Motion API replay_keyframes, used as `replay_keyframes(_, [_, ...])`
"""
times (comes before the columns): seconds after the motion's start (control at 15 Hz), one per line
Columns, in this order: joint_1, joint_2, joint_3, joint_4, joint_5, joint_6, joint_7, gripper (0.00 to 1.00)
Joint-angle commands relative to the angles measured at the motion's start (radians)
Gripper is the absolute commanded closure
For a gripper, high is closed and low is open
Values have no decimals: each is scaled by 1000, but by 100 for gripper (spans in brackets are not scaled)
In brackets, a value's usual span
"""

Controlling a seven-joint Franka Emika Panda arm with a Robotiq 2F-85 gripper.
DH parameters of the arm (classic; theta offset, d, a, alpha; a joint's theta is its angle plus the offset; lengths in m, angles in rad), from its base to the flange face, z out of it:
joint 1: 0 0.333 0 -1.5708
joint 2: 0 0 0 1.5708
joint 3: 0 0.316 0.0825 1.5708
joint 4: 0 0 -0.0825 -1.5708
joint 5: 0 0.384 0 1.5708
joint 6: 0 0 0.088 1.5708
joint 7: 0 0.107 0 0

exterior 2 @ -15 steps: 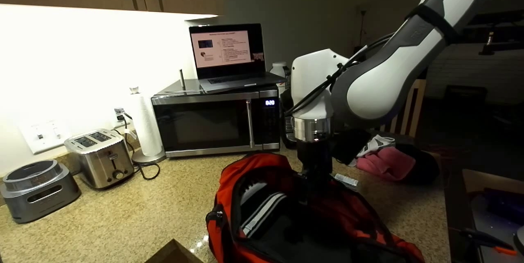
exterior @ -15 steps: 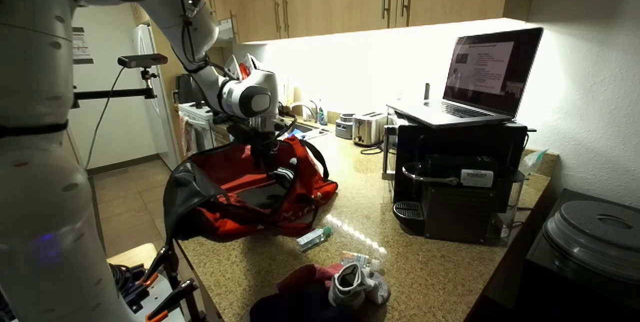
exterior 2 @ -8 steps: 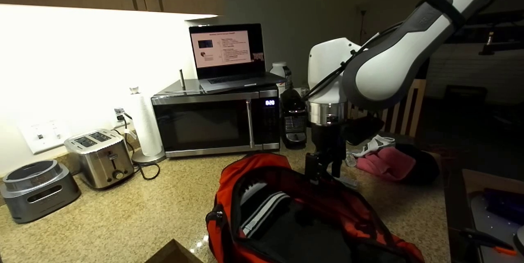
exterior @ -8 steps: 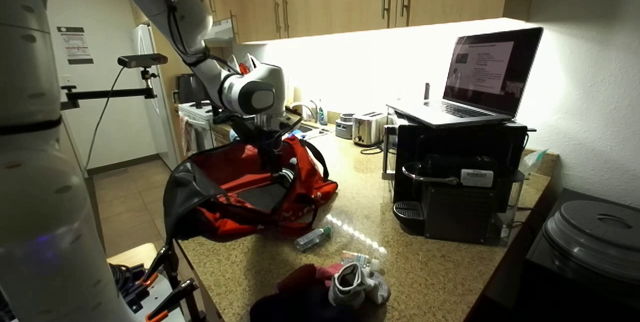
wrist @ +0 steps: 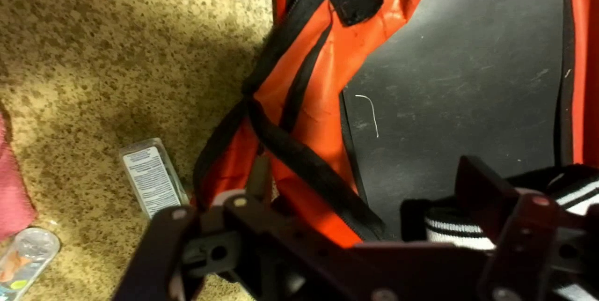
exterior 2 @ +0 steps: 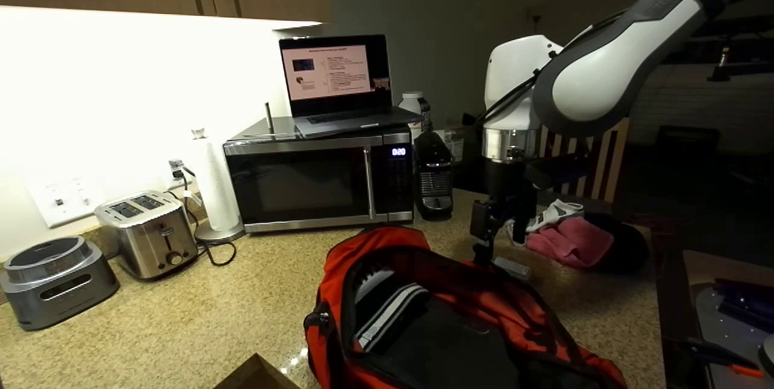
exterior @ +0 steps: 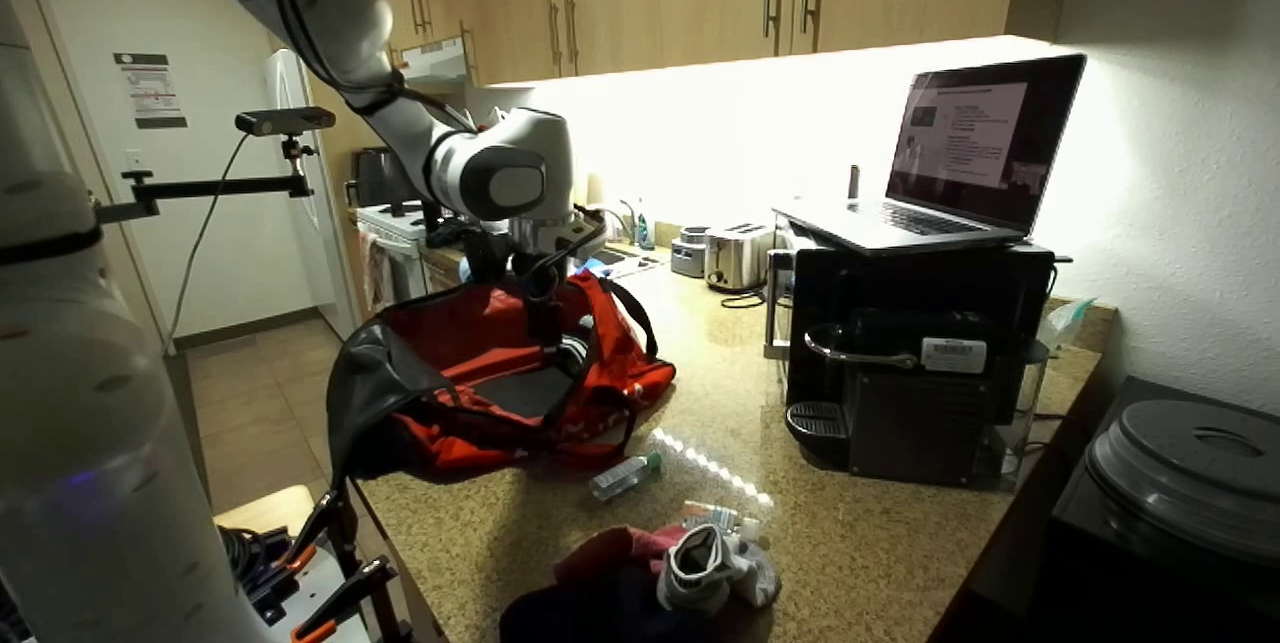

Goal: Remove the bottle out of the bag

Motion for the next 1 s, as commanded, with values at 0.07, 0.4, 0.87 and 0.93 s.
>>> replay_keyframes(0.07, [-46, -87, -17, -73, 29, -6, 7, 0])
replay_keyframes(0.4, [-79, -59, -34, -60, 2, -2, 10, 0])
replay_keyframes(0.87, [-94, -51, -38, -61, -24, 9, 52, 0])
replay_keyframes(0.93, [-104, -51, -47, -59, -27, 9, 66, 0])
